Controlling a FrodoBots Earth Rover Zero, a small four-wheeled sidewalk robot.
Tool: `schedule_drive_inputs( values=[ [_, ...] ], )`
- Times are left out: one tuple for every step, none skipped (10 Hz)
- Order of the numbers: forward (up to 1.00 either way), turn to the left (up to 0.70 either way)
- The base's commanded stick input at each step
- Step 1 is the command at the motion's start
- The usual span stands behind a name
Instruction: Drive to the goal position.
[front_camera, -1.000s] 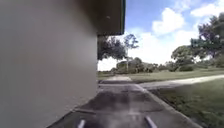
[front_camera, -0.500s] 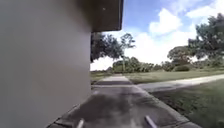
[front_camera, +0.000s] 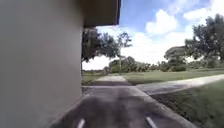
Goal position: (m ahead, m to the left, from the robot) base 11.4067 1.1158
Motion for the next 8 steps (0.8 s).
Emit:
schedule_drive_inputs(
  values=[
    [0.69, 0.03],
    [0.69, 0.03],
    [0.69, 0.03],
    [0.69, 0.03],
    [0.69, 0.03],
    [0.69, 0.03],
    [0.69, 0.03],
    [0.69, 0.03]
  ],
)
